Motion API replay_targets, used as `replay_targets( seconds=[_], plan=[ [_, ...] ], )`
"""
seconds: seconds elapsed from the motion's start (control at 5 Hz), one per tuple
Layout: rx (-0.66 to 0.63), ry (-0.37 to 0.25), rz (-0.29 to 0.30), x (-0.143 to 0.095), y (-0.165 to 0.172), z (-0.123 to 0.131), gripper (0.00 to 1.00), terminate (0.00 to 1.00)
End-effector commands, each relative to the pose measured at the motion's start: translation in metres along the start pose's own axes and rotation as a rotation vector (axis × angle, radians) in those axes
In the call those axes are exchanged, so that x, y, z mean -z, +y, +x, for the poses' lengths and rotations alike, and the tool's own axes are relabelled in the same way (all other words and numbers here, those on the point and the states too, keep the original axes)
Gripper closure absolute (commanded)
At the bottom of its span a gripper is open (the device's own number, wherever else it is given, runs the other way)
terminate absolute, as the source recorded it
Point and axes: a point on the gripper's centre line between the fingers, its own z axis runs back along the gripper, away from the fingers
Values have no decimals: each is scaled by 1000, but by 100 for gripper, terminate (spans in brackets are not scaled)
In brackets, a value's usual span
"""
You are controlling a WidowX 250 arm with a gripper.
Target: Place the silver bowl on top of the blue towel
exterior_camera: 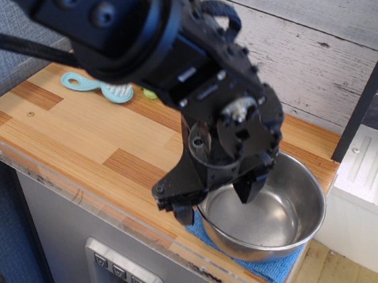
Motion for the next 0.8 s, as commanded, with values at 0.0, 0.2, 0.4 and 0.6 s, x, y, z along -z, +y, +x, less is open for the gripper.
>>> replay_targets(
  seconds=[0.0,0.2,0.4,0.6],
  plan=[
    [2,-43,81,-56,-15,26,0,0],
    [-28,-41,42,-80,-21,36,0,0],
    [-34,-56,22,-99,-26,43,0,0],
    [-34,-56,22,-99,-26,43,0,0]
  ],
)
